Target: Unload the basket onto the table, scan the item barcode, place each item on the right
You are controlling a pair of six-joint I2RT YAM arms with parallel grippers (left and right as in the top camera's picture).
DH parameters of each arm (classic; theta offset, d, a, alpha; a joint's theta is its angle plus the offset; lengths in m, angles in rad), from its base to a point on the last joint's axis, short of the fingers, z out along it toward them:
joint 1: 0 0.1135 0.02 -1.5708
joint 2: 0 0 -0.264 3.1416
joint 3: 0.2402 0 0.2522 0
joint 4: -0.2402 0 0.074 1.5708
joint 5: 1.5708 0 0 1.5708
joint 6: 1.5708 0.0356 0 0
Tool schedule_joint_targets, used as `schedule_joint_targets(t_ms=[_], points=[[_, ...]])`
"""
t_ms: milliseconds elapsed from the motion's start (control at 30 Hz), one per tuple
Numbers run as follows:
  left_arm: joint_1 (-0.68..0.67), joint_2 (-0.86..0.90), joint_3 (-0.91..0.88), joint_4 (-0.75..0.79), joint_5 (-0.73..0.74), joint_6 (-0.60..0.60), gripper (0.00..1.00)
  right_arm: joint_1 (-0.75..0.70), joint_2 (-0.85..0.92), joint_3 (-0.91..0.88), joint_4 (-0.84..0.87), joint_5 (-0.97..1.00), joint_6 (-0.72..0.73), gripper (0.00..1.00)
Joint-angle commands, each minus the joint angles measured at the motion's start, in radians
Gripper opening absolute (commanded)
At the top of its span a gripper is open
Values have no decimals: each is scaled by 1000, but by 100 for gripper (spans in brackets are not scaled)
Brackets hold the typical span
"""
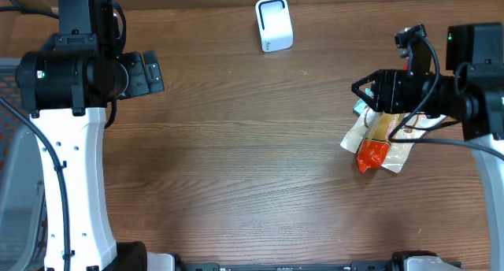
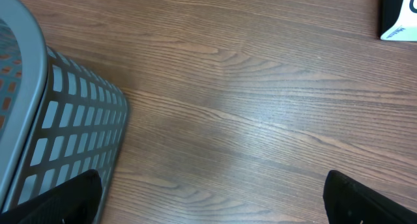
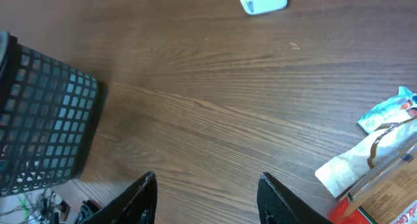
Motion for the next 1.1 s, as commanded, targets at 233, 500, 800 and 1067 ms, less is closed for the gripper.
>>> schedule_joint_targets(t_ms=[233,500,800,1067], points=[[-2,-4,5,0,4,-6,100,16,-177,15,33,-15,-2,58],[-2,-4,5,1,4,-6,100,16,-265,15,37,-12,-2,70],[-2,-4,5,0,4,-6,100,16,-319,15,31,-12,-1,100],[-2,-4,5,1,4,-6,100,16,-319,15,39,-13,-1,100]])
